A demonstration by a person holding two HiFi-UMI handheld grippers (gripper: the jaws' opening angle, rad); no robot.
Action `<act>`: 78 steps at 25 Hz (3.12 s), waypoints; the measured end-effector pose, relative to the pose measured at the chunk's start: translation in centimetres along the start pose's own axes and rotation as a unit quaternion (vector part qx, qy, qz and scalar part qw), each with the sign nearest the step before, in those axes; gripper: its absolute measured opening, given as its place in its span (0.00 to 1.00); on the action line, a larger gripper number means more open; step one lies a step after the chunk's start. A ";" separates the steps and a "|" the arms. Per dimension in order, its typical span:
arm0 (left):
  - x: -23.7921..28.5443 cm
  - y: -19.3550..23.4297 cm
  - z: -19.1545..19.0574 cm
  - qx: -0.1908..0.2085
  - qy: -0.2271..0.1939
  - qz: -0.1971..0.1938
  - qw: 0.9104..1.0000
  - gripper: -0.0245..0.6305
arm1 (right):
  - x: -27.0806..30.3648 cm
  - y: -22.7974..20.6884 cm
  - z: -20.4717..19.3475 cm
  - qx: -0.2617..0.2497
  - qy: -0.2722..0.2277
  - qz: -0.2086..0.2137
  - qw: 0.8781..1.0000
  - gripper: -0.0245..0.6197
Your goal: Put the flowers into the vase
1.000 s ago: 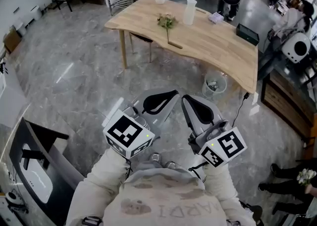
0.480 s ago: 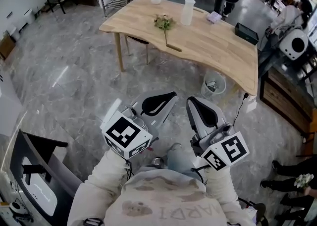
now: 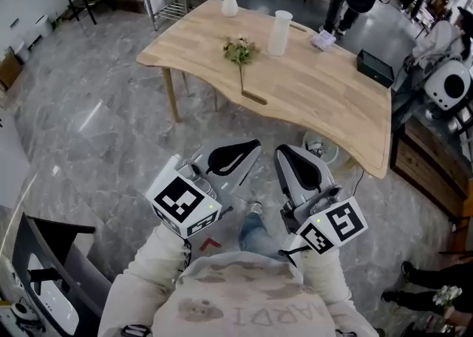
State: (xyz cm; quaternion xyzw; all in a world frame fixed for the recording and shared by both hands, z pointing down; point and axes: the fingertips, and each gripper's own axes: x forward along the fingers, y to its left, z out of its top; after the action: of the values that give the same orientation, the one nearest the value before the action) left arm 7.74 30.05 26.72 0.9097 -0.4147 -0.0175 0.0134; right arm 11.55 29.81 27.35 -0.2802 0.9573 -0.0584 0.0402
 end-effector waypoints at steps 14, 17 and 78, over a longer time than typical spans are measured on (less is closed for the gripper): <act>11.6 13.2 1.2 0.002 -0.017 0.066 0.998 0.04 | 11.2 -14.0 0.6 0.006 0.021 0.049 0.999 0.13; 12.0 15.9 0.8 0.002 -0.012 0.086 0.996 0.04 | 13.8 -15.2 -0.3 0.014 0.034 0.060 0.998 0.14; 19.5 49.6 -4.7 -0.048 0.031 -0.037 0.998 0.04 | 46.0 -35.1 -30.8 0.111 0.456 -0.143 0.871 0.11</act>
State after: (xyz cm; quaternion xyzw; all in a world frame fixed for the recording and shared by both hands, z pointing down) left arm -16.66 -17.09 32.99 0.9229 -0.3788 -0.0094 0.0690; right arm -11.83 -21.72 60.54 -0.3497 0.8059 -0.2911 -0.3788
